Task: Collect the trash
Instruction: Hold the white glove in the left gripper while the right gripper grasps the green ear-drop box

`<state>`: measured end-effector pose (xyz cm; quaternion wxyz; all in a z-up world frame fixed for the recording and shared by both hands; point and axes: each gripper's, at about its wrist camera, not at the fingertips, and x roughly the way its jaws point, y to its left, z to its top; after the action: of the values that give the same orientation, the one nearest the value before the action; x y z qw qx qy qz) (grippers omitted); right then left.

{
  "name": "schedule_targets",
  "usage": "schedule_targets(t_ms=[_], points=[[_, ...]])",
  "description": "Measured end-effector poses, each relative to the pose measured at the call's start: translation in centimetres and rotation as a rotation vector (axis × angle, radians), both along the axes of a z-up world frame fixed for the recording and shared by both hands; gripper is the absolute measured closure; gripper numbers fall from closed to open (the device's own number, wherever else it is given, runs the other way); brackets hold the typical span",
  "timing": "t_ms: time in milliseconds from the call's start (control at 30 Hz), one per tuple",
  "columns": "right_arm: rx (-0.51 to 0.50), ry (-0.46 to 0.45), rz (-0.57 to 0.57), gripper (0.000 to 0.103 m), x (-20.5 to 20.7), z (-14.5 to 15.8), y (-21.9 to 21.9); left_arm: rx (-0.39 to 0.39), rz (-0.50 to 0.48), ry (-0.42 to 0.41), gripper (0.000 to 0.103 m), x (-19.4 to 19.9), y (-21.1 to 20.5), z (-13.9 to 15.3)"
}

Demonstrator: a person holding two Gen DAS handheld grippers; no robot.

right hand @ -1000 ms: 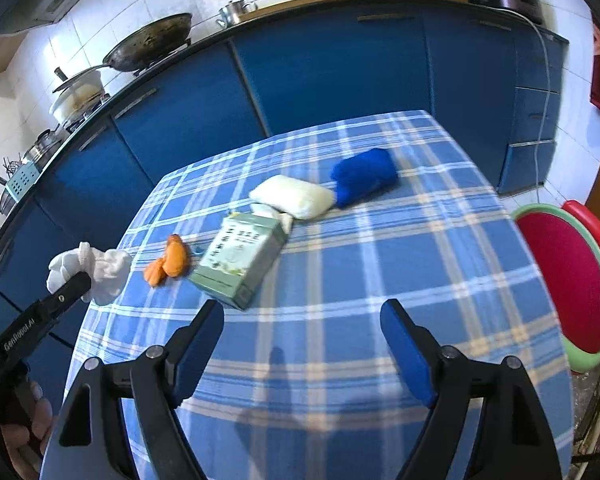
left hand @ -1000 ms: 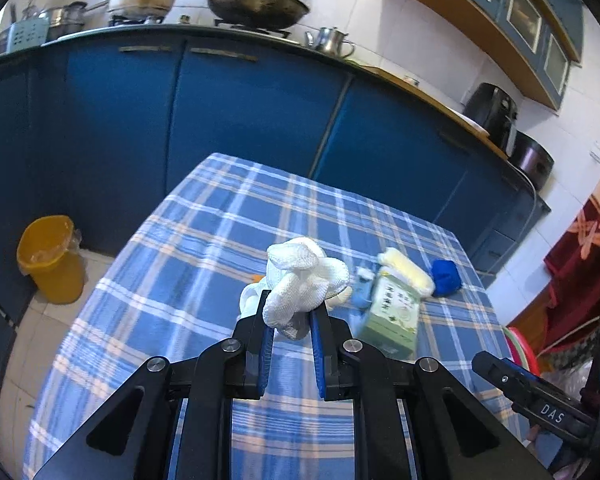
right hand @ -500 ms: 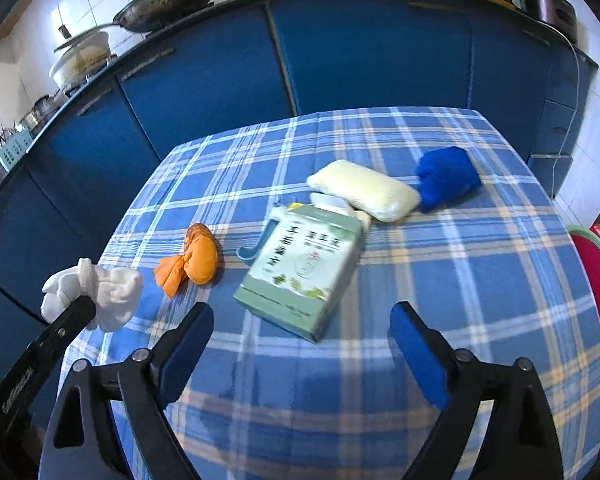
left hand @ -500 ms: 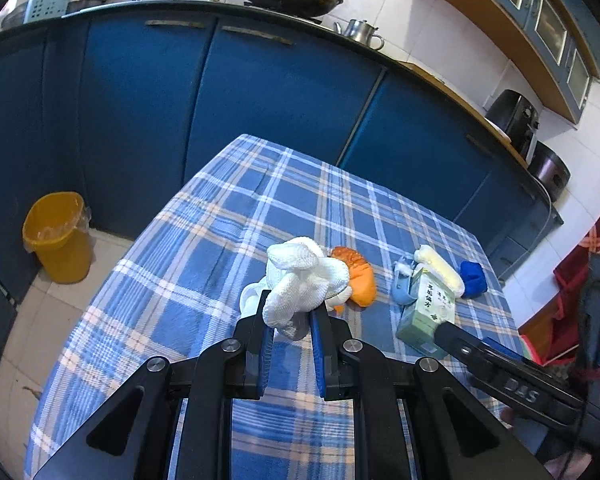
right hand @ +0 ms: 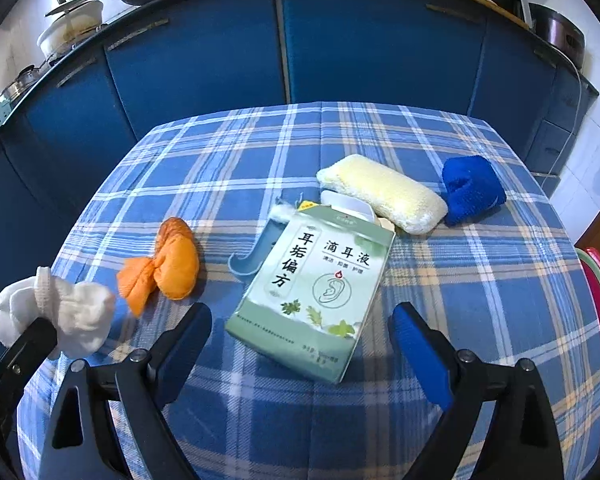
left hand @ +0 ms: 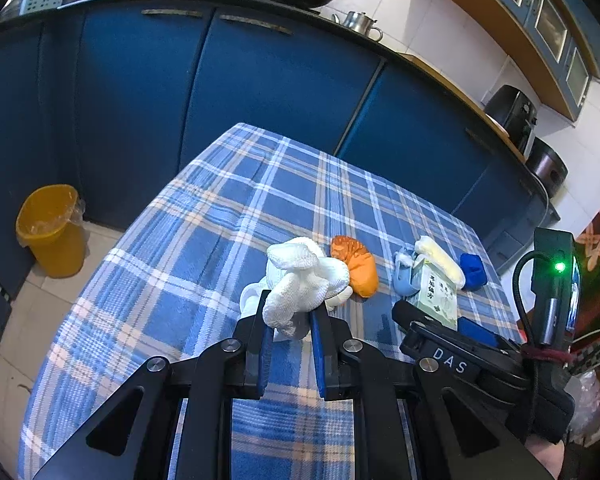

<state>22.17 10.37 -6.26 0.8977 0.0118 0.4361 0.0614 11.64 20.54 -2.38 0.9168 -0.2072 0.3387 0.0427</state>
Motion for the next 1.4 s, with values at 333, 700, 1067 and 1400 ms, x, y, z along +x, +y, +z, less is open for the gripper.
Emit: schedule_targets(t_ms=[333, 700, 1067, 1400], points=[[0.009, 0.017, 0.024, 0.035, -1.2, 0.0, -1.3, 0.013, -0.02, -0.005, 0.086, -0.7, -1.2, 0.5], [0.04, 0.021, 0.021, 0.037, -3.9, 0.4, -4.4, 0.033, -0.044, -0.002, 0.086, -1.5, -3.2, 1.1], [0.063, -0.022, 0.031, 0.041, -6.6, 2.0, -6.3, 0.046, -0.074, -0.002, 0.086, -1.8, -4.8, 1.4], [0.073, -0.083, 0.043, 0.041, -9.4, 3.8, -7.4, 0.057, -0.092, -0.016, 0.086, -3.1, -6.2, 1.9]])
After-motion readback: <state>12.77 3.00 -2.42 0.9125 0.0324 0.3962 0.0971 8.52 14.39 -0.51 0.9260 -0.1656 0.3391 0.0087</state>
